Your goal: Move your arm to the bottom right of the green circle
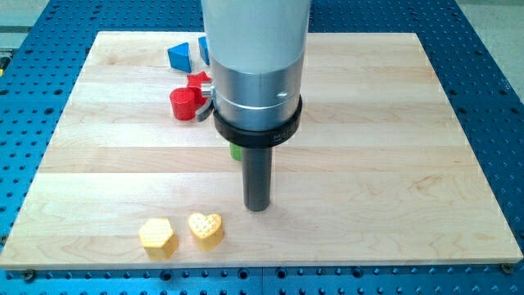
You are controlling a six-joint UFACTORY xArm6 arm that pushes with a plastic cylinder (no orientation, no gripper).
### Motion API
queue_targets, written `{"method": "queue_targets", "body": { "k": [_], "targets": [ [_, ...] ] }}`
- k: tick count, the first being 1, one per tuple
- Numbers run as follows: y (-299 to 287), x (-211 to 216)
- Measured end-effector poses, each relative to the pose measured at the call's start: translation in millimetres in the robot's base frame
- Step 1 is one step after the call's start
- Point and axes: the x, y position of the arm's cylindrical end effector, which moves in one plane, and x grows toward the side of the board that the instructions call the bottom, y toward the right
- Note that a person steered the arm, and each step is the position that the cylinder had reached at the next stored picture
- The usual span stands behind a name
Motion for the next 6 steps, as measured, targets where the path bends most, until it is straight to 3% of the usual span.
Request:
{"method": "queue_targets", "body": {
  "k": [6],
  "targets": [
    [55.6, -46.3]
  ]
}}
